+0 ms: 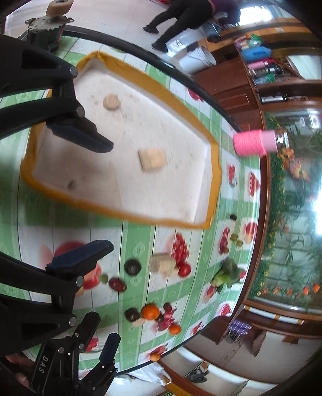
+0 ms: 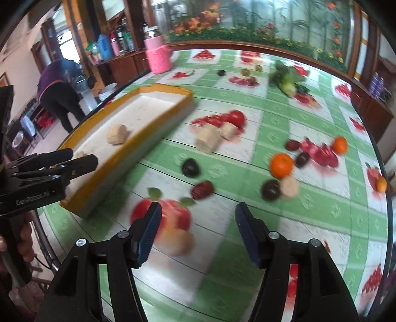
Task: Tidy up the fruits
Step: 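Withdraw both open tools from the tray toward the fruit, then grasp the dark plum with the right tool while the left tool grasps a red date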
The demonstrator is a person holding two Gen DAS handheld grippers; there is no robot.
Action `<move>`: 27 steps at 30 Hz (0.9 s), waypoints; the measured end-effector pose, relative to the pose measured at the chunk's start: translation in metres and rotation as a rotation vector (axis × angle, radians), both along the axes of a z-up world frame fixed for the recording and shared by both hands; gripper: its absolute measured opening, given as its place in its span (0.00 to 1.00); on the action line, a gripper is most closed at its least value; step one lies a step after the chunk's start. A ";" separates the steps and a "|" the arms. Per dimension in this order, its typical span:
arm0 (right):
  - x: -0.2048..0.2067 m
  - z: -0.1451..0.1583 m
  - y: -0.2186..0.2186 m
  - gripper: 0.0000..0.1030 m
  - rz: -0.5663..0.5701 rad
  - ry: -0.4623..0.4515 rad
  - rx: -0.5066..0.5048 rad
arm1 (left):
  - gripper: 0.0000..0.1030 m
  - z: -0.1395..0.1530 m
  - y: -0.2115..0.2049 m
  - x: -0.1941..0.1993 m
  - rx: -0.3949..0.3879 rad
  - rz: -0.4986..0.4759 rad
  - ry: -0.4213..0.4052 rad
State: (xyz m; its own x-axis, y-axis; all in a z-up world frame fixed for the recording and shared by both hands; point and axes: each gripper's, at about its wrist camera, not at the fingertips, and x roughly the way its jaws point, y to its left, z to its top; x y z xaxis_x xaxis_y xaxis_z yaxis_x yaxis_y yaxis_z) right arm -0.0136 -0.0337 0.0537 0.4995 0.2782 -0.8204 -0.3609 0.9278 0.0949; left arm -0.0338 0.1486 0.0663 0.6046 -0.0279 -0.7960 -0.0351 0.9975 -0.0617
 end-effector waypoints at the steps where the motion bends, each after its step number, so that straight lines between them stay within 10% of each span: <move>1: -0.001 -0.001 -0.012 0.68 -0.025 -0.001 0.001 | 0.74 0.000 -0.008 0.000 0.001 -0.017 0.001; 16: 0.040 -0.023 -0.069 0.68 -0.075 0.058 0.107 | 0.75 -0.018 -0.080 -0.002 0.027 -0.151 0.085; 27: 0.065 -0.043 -0.063 0.63 -0.075 0.035 -0.013 | 0.75 -0.027 -0.078 -0.002 0.007 -0.123 0.122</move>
